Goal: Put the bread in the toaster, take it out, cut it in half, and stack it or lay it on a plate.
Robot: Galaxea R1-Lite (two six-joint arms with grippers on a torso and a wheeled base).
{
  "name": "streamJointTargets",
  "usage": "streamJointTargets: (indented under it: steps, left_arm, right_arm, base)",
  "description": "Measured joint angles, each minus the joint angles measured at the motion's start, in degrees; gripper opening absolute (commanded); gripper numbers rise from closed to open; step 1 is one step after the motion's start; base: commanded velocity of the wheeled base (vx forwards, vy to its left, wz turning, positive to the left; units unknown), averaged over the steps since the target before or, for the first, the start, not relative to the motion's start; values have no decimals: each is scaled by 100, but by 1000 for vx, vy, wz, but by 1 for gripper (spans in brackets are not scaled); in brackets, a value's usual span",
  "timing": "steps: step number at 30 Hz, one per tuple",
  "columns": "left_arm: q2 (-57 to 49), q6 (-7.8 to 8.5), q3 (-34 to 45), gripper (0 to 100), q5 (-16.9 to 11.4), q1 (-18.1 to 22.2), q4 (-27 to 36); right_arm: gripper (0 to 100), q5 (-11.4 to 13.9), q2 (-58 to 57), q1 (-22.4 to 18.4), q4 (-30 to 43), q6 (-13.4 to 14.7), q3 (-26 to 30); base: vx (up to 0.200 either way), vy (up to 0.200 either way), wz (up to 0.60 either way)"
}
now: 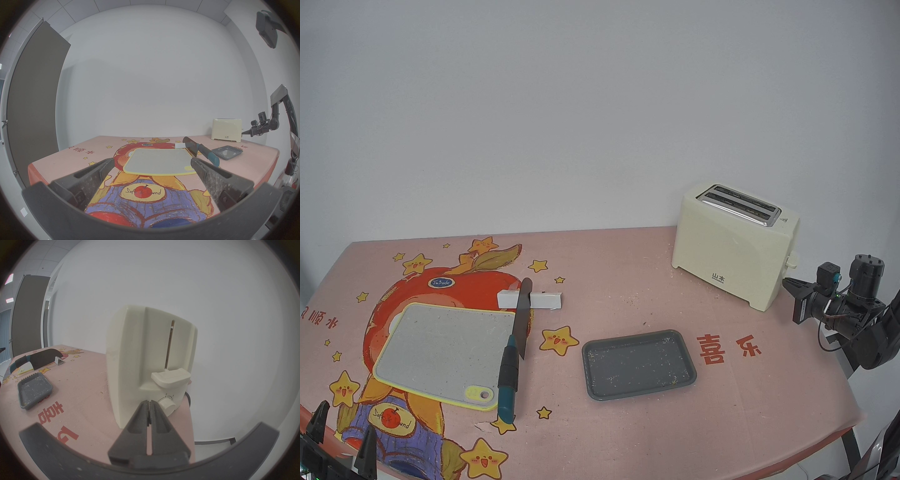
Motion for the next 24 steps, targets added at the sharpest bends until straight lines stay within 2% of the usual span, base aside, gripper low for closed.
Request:
streamJointTargets:
  steps: [10, 24]
  left_arm:
    - [0, 0, 0, 100, -2, 0, -2]
    - [0, -1, 0, 100, 0, 0, 0]
  right_arm:
    - [0, -141, 108, -23, 0, 5, -122]
    - [0, -161, 207, -95, -20, 0, -151]
  base:
    - [0, 0, 0]
    - [0, 0, 0]
